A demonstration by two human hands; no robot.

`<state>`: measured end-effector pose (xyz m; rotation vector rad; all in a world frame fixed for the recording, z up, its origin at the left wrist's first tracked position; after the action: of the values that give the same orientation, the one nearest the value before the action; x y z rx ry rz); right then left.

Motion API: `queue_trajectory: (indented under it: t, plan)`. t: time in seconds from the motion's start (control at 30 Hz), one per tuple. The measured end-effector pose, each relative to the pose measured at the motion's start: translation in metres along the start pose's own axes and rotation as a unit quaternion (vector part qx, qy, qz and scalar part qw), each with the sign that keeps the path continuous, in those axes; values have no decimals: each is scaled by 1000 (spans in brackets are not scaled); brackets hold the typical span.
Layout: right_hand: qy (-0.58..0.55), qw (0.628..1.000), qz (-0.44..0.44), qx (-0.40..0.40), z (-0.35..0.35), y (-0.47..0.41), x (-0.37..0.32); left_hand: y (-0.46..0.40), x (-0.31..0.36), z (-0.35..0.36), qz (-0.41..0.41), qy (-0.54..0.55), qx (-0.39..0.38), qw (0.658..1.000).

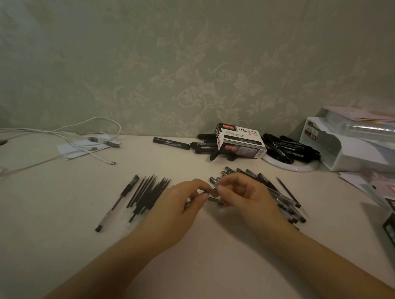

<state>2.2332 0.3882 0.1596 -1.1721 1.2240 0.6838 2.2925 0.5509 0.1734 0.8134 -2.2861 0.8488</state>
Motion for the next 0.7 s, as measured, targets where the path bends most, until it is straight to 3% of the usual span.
queue_trajectory:
  t: [0.27,0.47,0.7]
  plan:
    - [36,997,-21,-68,-1,-2,3,-2,-3,0,15,-28,7,999]
    - [140,983,-40,-115,2,-2,9,-3,-7,1,38,-62,5,997]
    - [126,981,-50,-136,2,-2,7,-3,-5,1,42,-49,-11,998]
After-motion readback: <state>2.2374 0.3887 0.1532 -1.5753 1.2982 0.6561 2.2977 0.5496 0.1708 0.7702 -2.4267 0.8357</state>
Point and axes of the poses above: each hand's wrist, its own y-axis away from the middle knuckle, its own z-axis out of the palm, x = y × z, the point moved 2 cm from there along -y, towards the middle knuckle, and after that the axes turned 4 degrees about -z, right-handed, at the moved point
